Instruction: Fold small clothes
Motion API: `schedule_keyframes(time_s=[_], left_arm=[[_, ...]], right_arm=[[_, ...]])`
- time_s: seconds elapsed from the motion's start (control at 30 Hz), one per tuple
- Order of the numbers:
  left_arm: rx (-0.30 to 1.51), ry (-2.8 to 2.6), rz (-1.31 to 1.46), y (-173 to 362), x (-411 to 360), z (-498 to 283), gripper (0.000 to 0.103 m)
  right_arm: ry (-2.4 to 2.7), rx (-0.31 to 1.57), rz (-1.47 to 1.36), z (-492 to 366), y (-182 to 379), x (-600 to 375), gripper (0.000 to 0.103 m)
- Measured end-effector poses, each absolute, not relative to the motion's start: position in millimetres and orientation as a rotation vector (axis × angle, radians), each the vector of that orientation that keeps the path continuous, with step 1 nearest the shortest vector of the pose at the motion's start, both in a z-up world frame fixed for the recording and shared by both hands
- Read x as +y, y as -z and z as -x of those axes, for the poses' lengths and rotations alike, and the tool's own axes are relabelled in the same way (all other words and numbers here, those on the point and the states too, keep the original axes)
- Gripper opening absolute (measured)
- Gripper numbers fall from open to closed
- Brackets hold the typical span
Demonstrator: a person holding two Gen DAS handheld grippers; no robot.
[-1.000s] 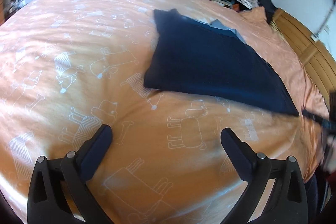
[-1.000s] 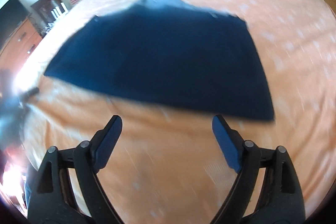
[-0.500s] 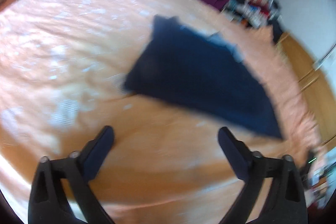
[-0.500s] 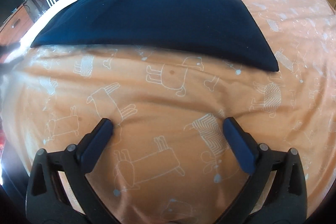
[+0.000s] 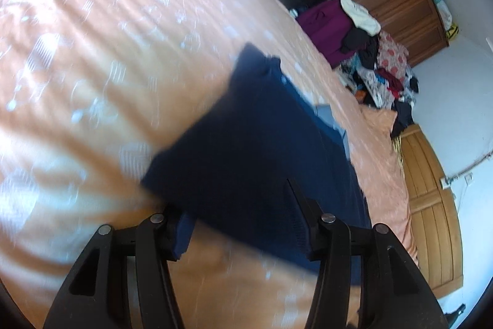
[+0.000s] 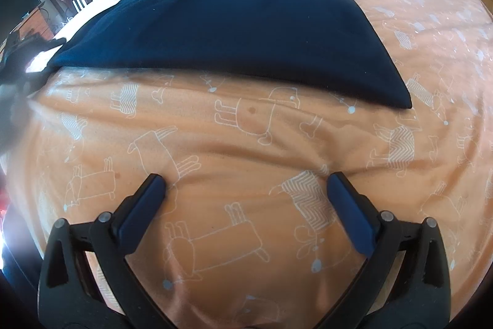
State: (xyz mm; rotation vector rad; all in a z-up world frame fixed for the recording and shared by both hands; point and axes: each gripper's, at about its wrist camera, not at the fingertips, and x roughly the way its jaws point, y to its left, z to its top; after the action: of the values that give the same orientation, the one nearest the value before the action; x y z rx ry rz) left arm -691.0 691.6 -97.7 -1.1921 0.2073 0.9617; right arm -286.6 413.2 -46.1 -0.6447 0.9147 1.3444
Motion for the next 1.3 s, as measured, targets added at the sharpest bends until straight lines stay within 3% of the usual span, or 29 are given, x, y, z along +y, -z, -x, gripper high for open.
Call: schedule_keyframes(time_s=[0.17, 0.3, 0.47, 0.73, 0.77, 0.9, 1.1, 1.3], left_arm=[[0.173, -0.984, 1.179, 102, 712, 683, 0.052], [0.179, -0.994, 1.167, 104, 721, 677, 0.014], [0.166, -0.985, 1.217, 113, 725, 680, 0.015], [0.037, -0.844, 1.349, 129, 738, 687, 0.047], [0.038, -0.842, 1.353, 128, 738, 687, 0.045], [0.083, -0.883, 1.268, 119, 734, 677, 0.002], [0.217, -0.956, 0.862, 53, 706, 629, 0.002], [0.299, -0.97, 0.628, 21, 682, 594, 0.002]], right_arm=[[-1.34, 0.914, 0.65, 289, 45, 413, 0.103], [-1.337, 0.916, 0.654, 288, 44, 416, 0.103], [-1.334, 0.919, 0.662, 287, 44, 418, 0.103], [-1.31, 0.961, 0.706, 287, 36, 425, 0.103], [-1.31, 0.967, 0.71, 289, 30, 424, 0.101], [-1.393, 0.949, 0.652, 300, -15, 424, 0.091], [-1.649, 0.891, 0.439, 308, -112, 511, 0.092], [-1.876, 1.049, 0.516, 363, -124, 685, 0.094]])
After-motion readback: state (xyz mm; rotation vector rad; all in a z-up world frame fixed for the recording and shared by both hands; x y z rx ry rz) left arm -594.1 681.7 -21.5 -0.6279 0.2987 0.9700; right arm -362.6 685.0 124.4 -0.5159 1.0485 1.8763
